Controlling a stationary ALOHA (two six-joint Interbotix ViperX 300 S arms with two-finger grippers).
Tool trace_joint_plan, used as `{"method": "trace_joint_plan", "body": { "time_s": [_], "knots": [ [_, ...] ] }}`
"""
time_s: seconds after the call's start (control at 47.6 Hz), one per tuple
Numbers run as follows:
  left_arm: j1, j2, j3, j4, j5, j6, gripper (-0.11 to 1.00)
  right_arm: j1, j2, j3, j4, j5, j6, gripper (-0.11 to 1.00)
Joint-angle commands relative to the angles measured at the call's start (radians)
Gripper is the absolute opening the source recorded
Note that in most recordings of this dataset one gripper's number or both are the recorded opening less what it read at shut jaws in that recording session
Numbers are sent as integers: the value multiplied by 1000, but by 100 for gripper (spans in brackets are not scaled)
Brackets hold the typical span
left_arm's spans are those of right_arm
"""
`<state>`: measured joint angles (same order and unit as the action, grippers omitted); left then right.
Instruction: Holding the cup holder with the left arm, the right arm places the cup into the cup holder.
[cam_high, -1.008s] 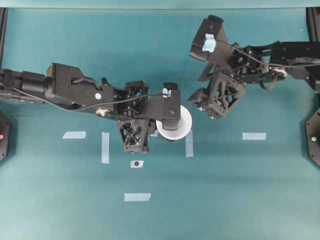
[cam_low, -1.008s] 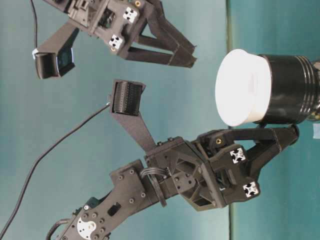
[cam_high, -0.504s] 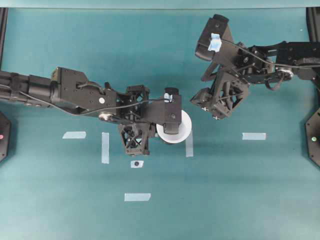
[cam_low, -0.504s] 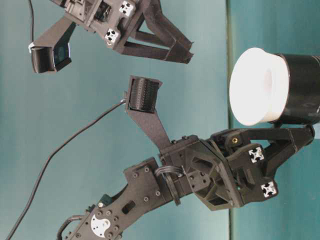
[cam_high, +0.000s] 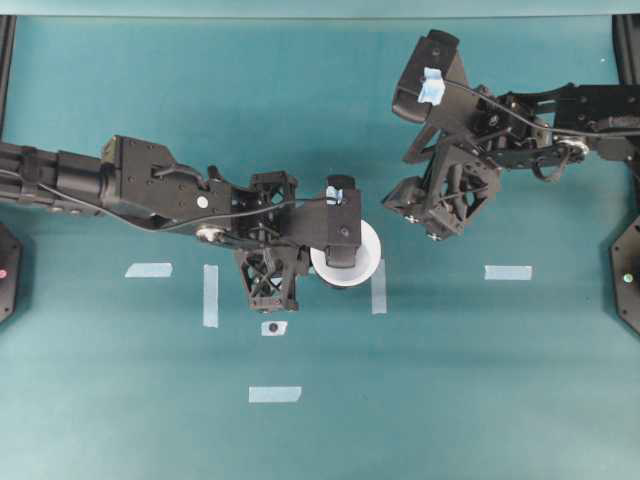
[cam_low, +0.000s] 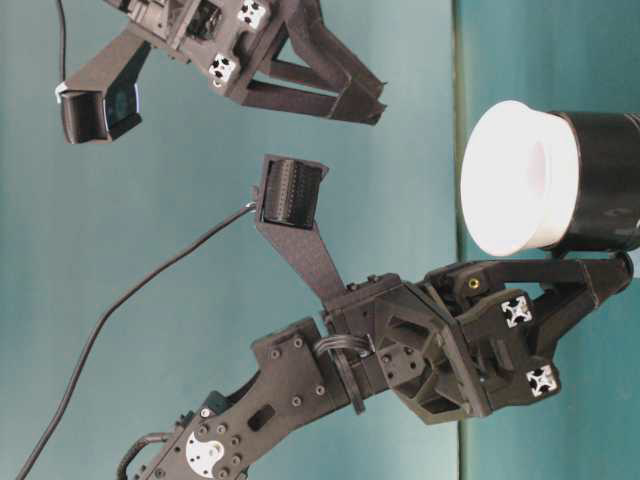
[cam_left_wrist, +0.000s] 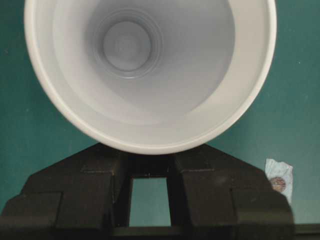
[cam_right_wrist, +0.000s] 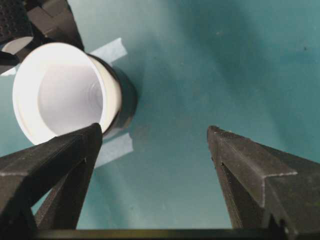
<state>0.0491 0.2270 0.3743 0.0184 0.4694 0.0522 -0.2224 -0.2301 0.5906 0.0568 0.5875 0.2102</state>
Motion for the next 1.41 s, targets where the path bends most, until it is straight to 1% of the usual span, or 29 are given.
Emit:
{"method": "trace_joint_plan", "body": {
  "time_s": [0.0,0.084,0.336,0.399,0.441,0.462,0.504,0.693,0.756,0.798,0.966,1.385],
  "knots": [
    [0,-21,-12,2,-18,-3,21,3,-58,-8,-2,-8,6,92],
    [-2,-23,-14,2,-34,-3,21,3,-60,-5,2,-8,6,92],
    [0,-18,-11,2,-23,-3,21,3,-60,-2,3,-8,8,92],
    [0,-18,-12,2,-17,-3,22,5,-60,-2,3,-6,8,92],
    [0,-18,-14,2,-11,-3,24,3,-60,-2,3,-6,8,92],
    [0,-18,-15,2,-9,-3,26,3,-60,0,3,-6,8,92],
    [0,-18,-15,2,-6,-3,34,3,-58,0,3,-8,8,92],
    [0,-21,-20,2,-2,-2,80,3,-60,3,5,-8,8,92],
    [0,-23,-21,2,-3,-2,88,5,-60,3,5,-6,8,92],
    [0,-23,-23,0,-3,0,89,3,-60,3,5,-8,8,92],
    [0,-25,-23,2,-2,0,86,5,-60,3,5,-8,8,92],
    [0,-38,-23,0,0,0,86,11,-58,6,5,-8,8,92]
  ]
}}
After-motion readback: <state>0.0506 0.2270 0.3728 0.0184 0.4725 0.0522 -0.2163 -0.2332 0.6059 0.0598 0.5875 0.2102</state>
